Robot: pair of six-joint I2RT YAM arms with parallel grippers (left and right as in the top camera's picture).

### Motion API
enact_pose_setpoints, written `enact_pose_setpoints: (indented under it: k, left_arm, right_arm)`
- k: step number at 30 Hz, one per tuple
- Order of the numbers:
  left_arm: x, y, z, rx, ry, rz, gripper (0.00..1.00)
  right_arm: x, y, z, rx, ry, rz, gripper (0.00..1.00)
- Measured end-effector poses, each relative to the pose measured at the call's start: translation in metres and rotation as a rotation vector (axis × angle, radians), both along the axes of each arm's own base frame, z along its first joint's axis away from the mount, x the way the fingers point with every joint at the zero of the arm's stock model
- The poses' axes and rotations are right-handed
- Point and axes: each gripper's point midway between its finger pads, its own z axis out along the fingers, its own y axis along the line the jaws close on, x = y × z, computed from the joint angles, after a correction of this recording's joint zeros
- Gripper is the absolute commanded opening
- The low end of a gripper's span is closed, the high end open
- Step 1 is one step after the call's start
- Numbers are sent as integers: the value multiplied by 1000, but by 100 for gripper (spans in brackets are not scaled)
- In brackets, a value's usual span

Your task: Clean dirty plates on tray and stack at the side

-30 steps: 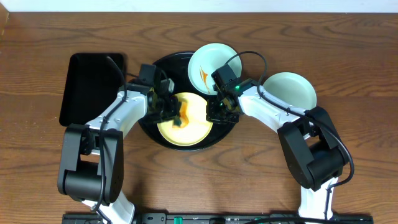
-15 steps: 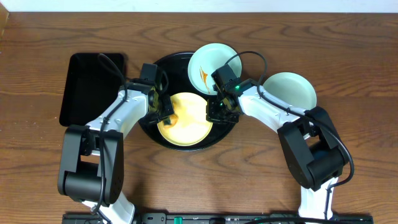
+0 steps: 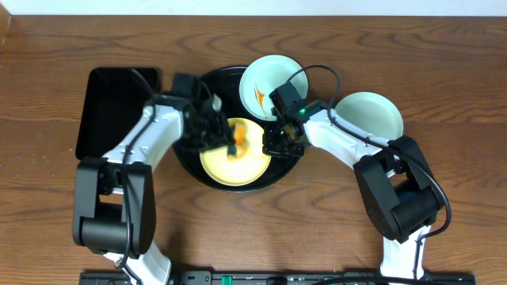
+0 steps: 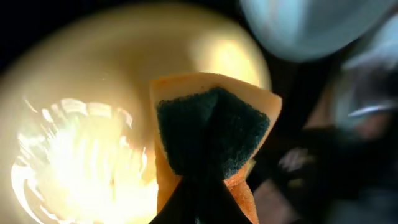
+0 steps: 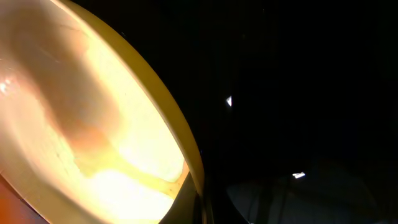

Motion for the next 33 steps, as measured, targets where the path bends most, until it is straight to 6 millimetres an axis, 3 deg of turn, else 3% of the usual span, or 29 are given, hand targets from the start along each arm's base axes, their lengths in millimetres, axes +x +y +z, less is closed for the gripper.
enact_pose_setpoints:
  k: [3, 7, 12, 16, 25, 33]
  left_arm:
    - [29, 21, 23, -26, -70, 66, 7]
    - [47, 61, 34, -29, -99, 169, 7]
    - [48, 114, 33, -22, -73, 302, 8]
    - [44, 138, 31, -19, -55, 358, 7]
    - [43, 142, 31, -16, -58, 357, 7]
    - [43, 142, 31, -16, -58, 357, 7]
  right_arm:
    - [0, 0, 0, 0, -1, 0, 1]
    - [2, 3, 1, 14, -14, 12, 1]
    - [12, 15, 2, 71, -69, 59, 1]
    - [15, 16, 3, 75, -98, 90, 1]
    - [26, 11, 15, 11, -214, 131, 1]
    - [42, 14, 67, -49, -429, 142, 1]
